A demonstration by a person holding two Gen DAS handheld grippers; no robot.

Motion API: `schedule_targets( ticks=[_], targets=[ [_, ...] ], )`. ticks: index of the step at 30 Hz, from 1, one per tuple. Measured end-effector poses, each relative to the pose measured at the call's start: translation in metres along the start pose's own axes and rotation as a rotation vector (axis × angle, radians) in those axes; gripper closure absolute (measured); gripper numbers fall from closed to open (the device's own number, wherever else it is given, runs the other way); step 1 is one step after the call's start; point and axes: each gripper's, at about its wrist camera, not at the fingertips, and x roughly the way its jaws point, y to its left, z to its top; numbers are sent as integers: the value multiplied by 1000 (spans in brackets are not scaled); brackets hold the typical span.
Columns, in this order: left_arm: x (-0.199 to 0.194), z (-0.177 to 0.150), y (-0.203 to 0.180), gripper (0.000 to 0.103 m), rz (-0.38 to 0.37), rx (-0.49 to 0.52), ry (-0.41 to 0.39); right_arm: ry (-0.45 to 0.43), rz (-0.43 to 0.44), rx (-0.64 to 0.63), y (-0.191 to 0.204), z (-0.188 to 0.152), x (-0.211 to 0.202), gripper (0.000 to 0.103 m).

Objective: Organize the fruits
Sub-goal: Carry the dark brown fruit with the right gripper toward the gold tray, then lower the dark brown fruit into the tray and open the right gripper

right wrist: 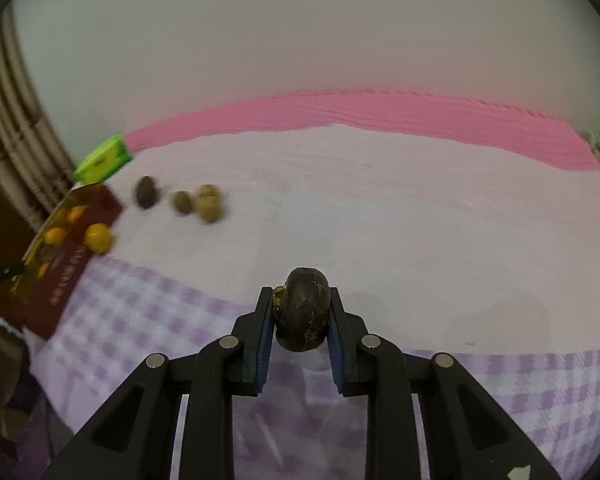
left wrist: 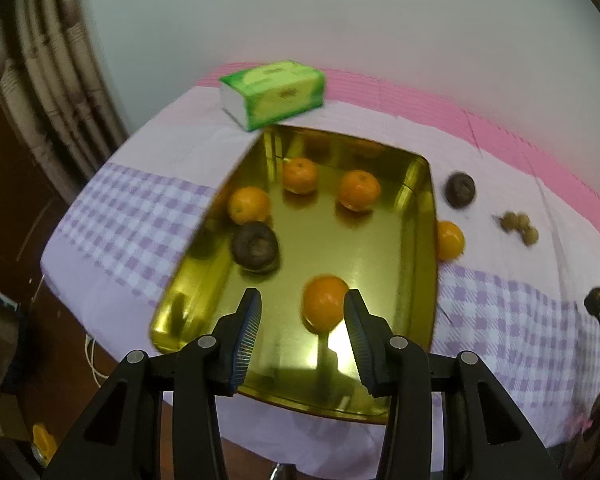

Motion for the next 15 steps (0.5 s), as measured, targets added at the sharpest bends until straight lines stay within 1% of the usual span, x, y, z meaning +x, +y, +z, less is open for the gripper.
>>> schedule_targets(
  ticks=[4,6,8,11,15],
  targets=[
    [-18,10,23,59,72,-77,-85,-8,84,-77,46,12,-7,80],
    [-24,13,31,56,129,-89,-113,-13,132,-129,75,19,-10,80],
    [-24,14,35,49,159,-96,-116,-18,168,-183,102,26,-12,80],
    [-25,14,39,47,142,-110,-114,-24,226,-253,141,37,-13,80],
    [-27,15,36,42,171,-87,-135,-16,288,-307,180,49,-3,80]
  ],
)
